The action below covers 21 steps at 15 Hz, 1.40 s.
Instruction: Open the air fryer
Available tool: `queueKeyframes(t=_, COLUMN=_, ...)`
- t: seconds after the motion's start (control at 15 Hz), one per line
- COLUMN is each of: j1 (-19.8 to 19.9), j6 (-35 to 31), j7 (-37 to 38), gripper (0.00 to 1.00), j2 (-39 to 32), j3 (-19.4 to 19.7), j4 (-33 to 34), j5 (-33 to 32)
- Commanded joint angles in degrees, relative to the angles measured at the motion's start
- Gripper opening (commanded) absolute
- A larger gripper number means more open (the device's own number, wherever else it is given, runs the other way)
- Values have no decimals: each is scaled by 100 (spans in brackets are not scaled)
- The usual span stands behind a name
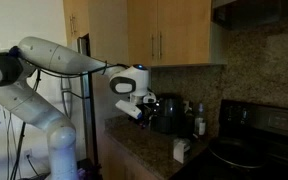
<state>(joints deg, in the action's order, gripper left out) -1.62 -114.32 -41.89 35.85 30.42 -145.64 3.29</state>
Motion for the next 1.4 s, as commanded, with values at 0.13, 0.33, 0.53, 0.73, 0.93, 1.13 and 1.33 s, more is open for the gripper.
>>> queueKeyframes(t=0.13, j1=119, j6=19, j7=-544, gripper=100, j2=-89, j3=-62, j4=-1, j5=590)
queueKeyframes(t=0.33, j1=-4, j6=214, j7=-1075, gripper=100, j2=-119, j3=141, j4=5, j5=1482)
queueKeyframes(t=0.53, j1=272, j6=205, j7=-1140, gripper=100, j2=-126, j3=-132, j4=-7, j5=1776)
queueKeyframes(t=0.73, j1=270, j6=213, j7=-1275, gripper=100, j2=-128, j3=-89, j4=-35, j5=2025)
queueKeyframes(t=0.93, j1=200, j6=463, j7=-1745, gripper=100, j2=-243, j3=-52, j4=138, j5=1750)
queueKeyframes(t=1.13, j1=74, j6=391, j7=-2766, gripper=100, j2=-365, j3=8, j4=247, j5=1720)
queueKeyframes(t=1.33, j1=-9, j6=-2, j7=-3877, gripper=100, j2=-331, j3=86, j4=123, j5=2174)
